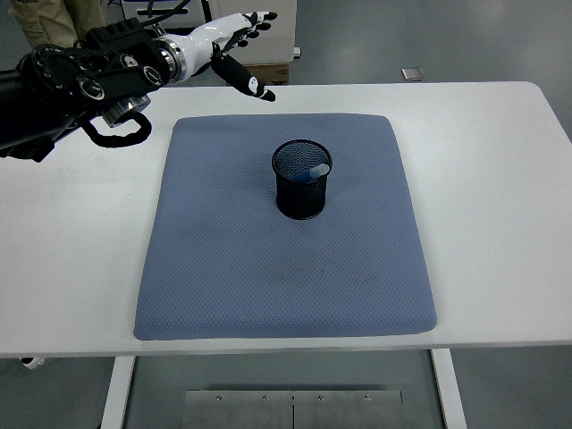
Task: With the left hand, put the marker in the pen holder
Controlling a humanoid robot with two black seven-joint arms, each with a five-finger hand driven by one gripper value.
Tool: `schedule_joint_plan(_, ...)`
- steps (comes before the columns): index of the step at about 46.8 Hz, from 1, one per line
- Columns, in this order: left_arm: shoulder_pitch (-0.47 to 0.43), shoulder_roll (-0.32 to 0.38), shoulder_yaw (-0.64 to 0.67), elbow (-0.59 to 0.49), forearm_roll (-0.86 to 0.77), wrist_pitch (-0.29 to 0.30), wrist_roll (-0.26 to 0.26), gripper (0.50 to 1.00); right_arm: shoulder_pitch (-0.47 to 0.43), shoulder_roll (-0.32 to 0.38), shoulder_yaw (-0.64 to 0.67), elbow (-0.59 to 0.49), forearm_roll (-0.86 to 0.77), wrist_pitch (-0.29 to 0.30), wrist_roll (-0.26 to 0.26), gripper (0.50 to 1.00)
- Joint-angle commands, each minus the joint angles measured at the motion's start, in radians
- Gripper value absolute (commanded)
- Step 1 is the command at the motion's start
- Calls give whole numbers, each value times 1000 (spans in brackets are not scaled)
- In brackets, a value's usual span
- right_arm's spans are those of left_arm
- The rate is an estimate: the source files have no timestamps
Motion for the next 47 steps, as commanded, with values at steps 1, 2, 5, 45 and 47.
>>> schedule_joint_plan(1,23,20,-23,8,0,0,-5,1000,0,0,0,0,1,0,0,1000)
schedule_joint_plan(2,28,23,-35,7,-2,3,-5,1000,0,0,0,0,0,0,0,1000)
schedule_joint_plan(5,55,45,-83,7,-6,12,-5,1000,0,0,0,0,0,0,0,1000)
schedule_joint_plan(45,626,143,-1109,163,-19,-45,-5,1000,0,0,-2,0,0,0,0,1000)
schedule_joint_plan(47,637,143,-1129,163,-19,-43,-7,1000,0,0,0,0,0,0,0,1000)
